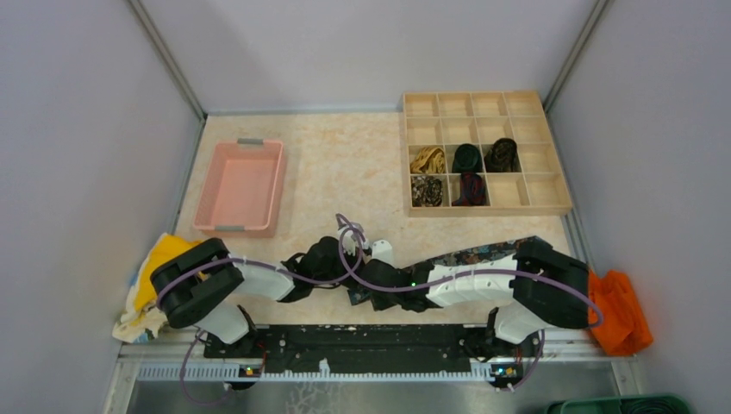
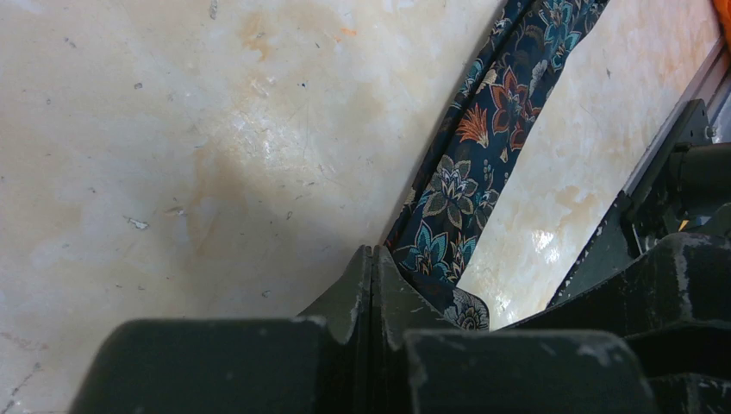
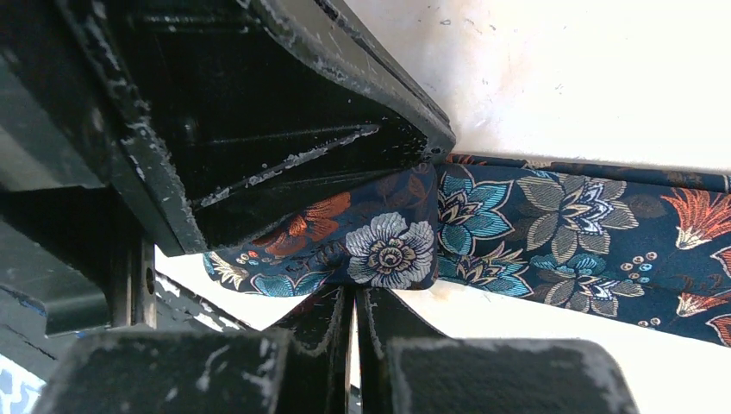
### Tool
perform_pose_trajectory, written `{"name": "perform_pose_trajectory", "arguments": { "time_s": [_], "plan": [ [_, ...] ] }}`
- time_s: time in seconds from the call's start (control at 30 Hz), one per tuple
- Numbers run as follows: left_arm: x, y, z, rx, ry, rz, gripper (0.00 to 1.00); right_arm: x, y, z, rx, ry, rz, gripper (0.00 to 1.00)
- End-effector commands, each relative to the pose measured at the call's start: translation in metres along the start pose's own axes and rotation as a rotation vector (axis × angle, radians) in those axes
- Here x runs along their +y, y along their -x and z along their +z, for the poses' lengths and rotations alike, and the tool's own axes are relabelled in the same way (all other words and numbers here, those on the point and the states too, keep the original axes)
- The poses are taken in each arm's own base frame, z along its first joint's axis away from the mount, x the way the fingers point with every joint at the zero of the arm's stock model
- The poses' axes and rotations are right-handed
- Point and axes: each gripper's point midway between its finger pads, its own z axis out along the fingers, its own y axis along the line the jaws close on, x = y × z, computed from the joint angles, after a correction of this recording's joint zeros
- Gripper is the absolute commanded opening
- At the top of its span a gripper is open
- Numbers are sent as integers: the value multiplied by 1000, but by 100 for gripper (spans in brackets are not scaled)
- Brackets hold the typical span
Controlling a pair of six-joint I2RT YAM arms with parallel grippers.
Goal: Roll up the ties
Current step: Roll the tie at the center of the board.
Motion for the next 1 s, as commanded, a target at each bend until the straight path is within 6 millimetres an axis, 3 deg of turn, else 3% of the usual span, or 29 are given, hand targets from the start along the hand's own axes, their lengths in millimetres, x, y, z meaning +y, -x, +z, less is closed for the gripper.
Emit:
{"name": "perform_pose_trajectory", "arguments": {
  "time_s": [0.0, 0.2, 0.3, 0.47, 0.53, 0.63, 0.77, 0.87, 0.97],
  "plan": [
    [50, -36, -11, 104, 230, 6, 0, -19, -10, 3, 22, -83, -39, 0],
    [97, 9, -33, -57, 589, -41, 0, -9, 6, -26, -41, -107, -79, 0],
    [109, 52, -55, -208, 695, -184, 0, -3, 17, -44, -82, -151, -110, 0],
    [111, 107, -126, -501, 758, -327, 0, 8, 34, -62, -135, -239, -191, 5],
    [104, 121, -159, -612, 746, -370, 0, 15, 37, -61, -133, -276, -230, 16],
    [93, 134, -203, -731, 701, -388, 0, 27, 40, -55, -125, -311, -287, 37],
    [85, 142, -250, -858, 650, -387, 0, 47, 43, -40, -103, -317, -354, 48],
    [83, 143, -273, -902, 643, -395, 0, 62, 43, -29, -82, -302, -378, 54],
    [83, 142, -280, -897, 659, -384, 0, 66, 40, -19, -71, -313, -401, 59]
  ]
}}
